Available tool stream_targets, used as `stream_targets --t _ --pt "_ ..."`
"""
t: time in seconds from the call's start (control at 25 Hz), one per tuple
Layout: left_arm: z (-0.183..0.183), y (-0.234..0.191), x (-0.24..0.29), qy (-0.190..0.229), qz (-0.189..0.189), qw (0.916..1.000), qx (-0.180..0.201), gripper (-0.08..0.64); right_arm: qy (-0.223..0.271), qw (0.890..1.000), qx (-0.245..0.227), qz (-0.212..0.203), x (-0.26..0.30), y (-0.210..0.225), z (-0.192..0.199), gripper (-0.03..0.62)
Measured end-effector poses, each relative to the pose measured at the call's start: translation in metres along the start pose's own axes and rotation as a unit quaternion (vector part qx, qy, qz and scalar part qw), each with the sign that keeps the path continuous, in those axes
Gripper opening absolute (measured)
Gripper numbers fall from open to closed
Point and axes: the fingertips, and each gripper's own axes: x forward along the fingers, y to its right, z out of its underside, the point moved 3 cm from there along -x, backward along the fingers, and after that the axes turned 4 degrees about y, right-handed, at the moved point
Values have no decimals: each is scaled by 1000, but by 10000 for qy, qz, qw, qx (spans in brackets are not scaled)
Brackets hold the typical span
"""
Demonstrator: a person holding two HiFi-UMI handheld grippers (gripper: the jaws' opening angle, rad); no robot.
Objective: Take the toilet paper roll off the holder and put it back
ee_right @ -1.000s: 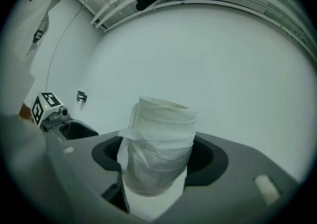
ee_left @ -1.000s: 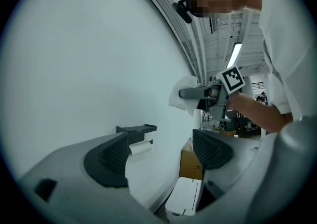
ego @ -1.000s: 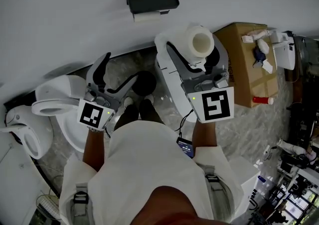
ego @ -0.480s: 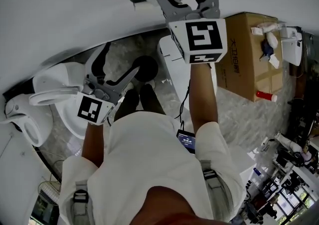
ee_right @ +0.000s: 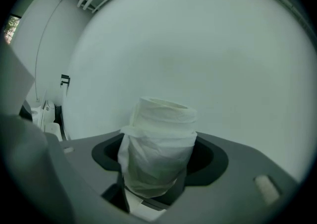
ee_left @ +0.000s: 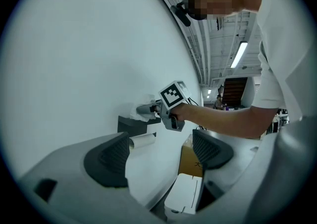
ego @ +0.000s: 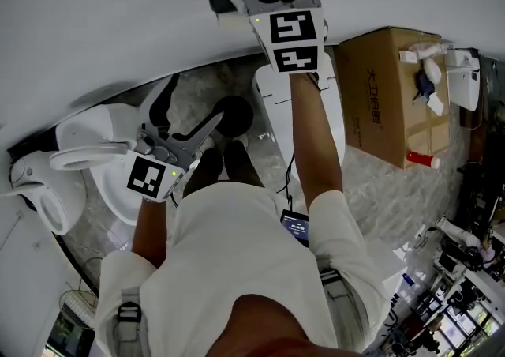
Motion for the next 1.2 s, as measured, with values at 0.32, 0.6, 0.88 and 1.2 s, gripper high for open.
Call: stream_targets --t 0.32,0.6,0.88,1.2 --pt "-2 2 -4 34 3 10000 93 389 -27 10000 49 -16 2 -1 4 331" --pt "-6 5 -6 100 80 9996 251 388 72 9998 141 -101 -2 -4 1 427" --pt "-15 11 -10 191 13 9996 219 389 454 9986 269 22 -42 3 -13 459" --pt "-26 15 -18 282 86 9987 426 390 996 9936 519 -146 -161 -27 -11 379"
